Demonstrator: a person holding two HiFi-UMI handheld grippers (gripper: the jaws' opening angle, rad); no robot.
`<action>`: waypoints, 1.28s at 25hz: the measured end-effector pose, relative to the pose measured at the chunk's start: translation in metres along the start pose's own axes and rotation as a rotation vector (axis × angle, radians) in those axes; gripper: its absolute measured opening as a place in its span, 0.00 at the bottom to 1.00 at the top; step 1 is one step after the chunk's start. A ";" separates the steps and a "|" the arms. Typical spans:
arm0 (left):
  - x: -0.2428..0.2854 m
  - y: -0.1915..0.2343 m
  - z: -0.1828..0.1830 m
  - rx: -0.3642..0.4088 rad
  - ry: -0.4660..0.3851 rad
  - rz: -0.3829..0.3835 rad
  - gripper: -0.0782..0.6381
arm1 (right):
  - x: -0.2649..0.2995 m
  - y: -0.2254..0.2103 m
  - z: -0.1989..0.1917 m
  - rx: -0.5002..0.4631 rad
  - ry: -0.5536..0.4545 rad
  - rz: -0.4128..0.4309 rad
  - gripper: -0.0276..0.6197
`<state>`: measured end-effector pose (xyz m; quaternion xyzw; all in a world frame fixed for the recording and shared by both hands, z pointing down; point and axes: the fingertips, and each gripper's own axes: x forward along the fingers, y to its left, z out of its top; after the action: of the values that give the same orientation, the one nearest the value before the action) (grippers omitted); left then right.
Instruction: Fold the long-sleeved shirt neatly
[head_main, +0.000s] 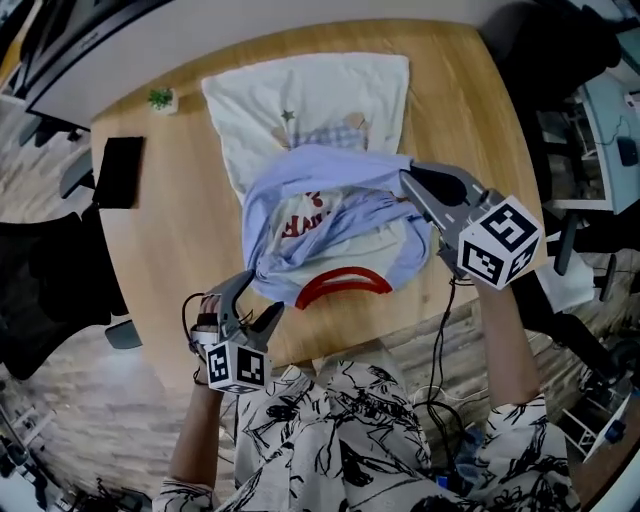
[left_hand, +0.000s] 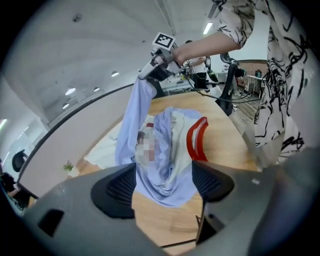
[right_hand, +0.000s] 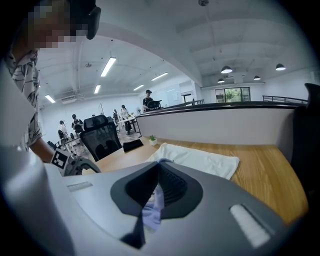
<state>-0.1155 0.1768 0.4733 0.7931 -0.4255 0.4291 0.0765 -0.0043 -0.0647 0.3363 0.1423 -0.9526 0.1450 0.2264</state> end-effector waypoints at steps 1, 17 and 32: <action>-0.005 -0.001 0.000 0.000 -0.015 -0.002 0.61 | -0.007 0.012 -0.001 -0.002 -0.003 -0.003 0.07; 0.020 0.084 0.006 -0.304 -0.062 0.082 0.50 | -0.089 0.050 -0.033 0.023 -0.012 0.052 0.07; 0.020 0.079 -0.032 -0.079 0.139 0.267 0.12 | -0.078 -0.023 -0.092 0.106 0.077 0.099 0.07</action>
<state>-0.1884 0.1307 0.4891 0.6941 -0.5375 0.4723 0.0790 0.1059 -0.0386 0.3829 0.1012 -0.9401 0.2115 0.2474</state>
